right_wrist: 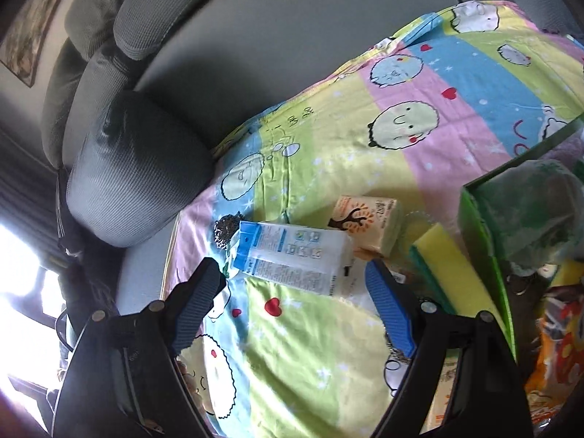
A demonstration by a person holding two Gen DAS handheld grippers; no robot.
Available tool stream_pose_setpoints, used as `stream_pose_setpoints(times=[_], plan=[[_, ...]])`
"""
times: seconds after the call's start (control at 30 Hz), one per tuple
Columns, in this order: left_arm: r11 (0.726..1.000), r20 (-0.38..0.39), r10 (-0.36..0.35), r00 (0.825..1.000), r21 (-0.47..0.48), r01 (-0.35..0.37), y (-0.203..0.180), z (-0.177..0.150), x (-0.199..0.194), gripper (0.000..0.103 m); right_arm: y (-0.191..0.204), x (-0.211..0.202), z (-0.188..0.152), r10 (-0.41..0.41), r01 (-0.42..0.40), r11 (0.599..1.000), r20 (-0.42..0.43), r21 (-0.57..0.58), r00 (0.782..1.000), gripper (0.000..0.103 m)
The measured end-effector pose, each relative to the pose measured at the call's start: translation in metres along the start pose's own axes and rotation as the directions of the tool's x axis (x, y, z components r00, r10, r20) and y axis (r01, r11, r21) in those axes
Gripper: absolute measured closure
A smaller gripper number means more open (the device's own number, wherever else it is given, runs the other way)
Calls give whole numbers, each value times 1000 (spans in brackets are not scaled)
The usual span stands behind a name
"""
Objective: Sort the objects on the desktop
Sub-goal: 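Move the right tool back to the blue-capped milk carton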
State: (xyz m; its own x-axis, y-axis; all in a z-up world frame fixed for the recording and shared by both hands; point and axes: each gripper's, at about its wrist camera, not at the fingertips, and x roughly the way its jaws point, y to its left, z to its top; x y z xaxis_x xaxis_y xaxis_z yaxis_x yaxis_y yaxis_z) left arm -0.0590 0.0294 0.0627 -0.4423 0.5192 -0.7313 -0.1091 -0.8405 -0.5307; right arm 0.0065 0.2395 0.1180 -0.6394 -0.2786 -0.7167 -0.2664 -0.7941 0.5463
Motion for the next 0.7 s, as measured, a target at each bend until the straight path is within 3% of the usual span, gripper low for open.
stream_pose_setpoints(times=[0.33,0.7], plan=[[998,-39,-15,999,60,17,-12,-7,11,13,0,35,25,79,-74,995,-89,59,993,21],[989,-126,0,992,147,18,-40,-20,39,13,-15,69,28,70,-56,994,-161,90,984,37]])
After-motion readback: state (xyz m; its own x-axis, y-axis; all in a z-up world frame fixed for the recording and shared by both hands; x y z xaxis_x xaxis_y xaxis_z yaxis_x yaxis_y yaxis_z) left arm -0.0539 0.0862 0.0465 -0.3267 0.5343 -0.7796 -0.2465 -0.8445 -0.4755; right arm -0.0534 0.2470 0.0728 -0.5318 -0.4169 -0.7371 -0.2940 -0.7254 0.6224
